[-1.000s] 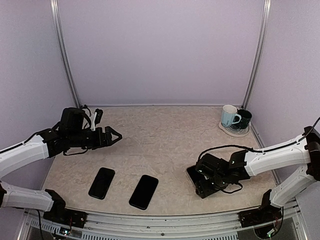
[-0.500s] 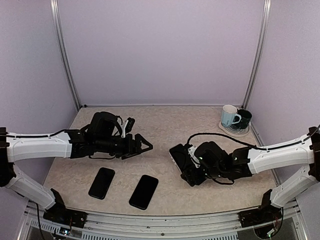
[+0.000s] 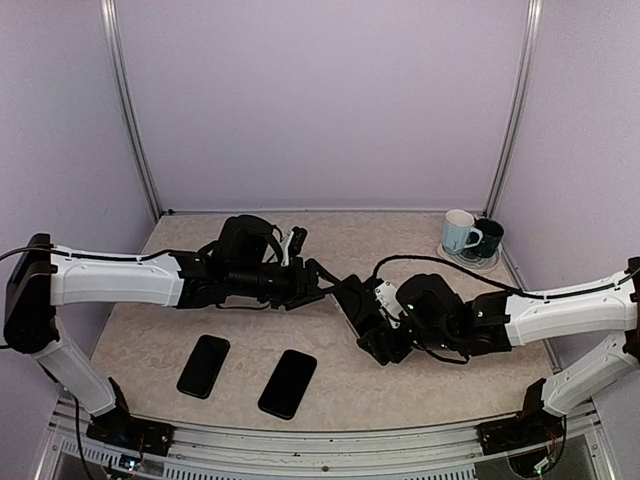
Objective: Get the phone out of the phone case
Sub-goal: Pass from the right arm to the left, then pass from the left arm to the right, then remove the bottom left corner of the phone case.
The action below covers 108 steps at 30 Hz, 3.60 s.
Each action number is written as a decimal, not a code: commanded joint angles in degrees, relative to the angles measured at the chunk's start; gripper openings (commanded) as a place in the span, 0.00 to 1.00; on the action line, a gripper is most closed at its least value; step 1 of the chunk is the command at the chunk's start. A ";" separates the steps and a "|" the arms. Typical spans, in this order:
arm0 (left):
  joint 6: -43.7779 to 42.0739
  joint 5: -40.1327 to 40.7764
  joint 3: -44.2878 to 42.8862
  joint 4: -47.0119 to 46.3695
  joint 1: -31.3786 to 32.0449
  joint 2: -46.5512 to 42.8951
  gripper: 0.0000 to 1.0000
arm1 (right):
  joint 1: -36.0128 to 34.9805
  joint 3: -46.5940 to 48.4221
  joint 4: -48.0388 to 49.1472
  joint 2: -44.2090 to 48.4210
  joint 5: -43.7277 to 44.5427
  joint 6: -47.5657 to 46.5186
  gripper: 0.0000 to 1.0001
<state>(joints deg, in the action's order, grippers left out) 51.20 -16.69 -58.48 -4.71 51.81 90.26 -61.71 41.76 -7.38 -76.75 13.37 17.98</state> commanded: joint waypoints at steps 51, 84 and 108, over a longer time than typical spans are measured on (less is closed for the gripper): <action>2.40 6.09 -6.10 -10.66 1.72 -12.29 0.00 | 29.50 0.41 15.60 24.32 -48.82 21.79 0.99; 5.00 -8.06 -18.02 -21.74 3.65 -1.50 0.00 | 29.81 -3.00 34.61 30.63 -55.99 43.61 0.33; 5.02 -21.31 -6.73 -40.92 4.46 -5.91 0.53 | 29.81 -6.40 36.84 36.48 -59.97 48.98 0.00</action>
<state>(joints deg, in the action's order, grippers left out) 55.92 -34.50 -66.26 -38.72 55.83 87.11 -32.32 36.23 21.91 -41.43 -44.16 64.10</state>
